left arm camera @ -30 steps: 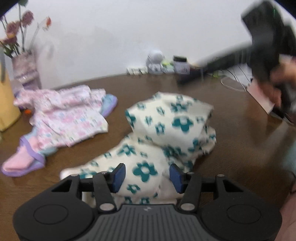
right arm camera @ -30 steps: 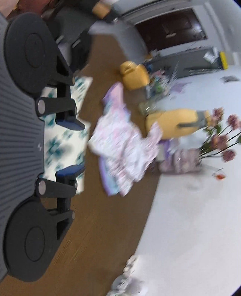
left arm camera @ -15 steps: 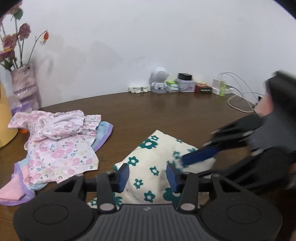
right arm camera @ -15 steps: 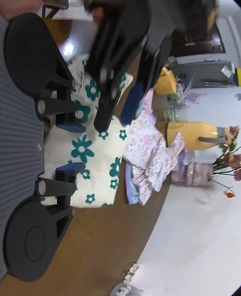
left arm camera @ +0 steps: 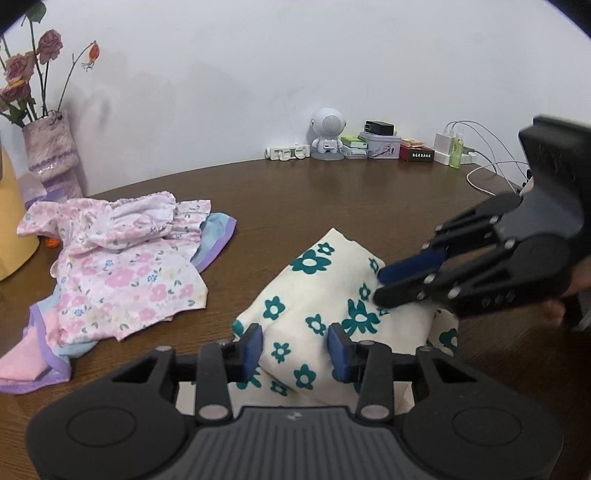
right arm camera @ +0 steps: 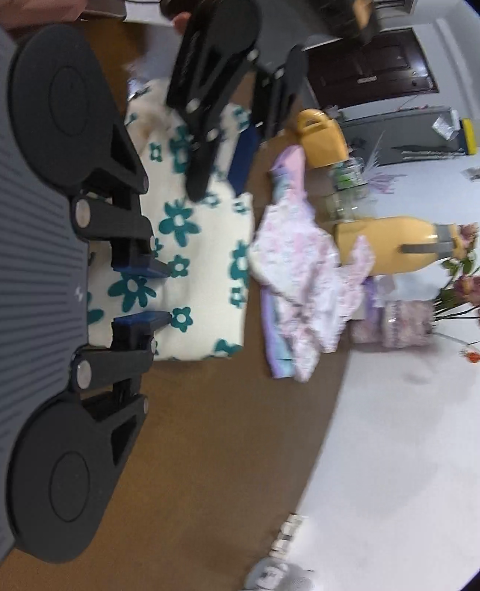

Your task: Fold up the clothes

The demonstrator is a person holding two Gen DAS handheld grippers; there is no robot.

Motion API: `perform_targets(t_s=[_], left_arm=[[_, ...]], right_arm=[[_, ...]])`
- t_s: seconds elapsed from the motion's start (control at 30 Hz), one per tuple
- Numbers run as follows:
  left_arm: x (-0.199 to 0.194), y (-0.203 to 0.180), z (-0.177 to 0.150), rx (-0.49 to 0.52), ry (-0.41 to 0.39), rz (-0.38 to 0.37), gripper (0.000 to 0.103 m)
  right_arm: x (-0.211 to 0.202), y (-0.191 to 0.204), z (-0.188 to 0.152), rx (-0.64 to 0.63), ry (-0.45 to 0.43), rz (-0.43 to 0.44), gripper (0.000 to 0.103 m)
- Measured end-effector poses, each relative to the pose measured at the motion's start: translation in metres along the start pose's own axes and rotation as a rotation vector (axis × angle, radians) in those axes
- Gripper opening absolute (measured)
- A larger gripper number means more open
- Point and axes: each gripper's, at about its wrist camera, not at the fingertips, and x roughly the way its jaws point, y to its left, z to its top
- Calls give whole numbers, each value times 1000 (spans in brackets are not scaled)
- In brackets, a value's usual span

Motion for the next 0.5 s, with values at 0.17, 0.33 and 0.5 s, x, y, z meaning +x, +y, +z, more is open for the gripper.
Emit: perform_targets(t_s=[0.17,0.33,0.5], left_arm=[[1,1,-1,-4,0,2,38],[0,2,-1,-7,2,-5,38],[-1,-1,1,9,10,4,38]], right_arm=[[-14,-7,-1,24,-40,30,21],[-66,-1,-12,-162,-96,7,54],[-57,24,-29,-488,34,-34,65]])
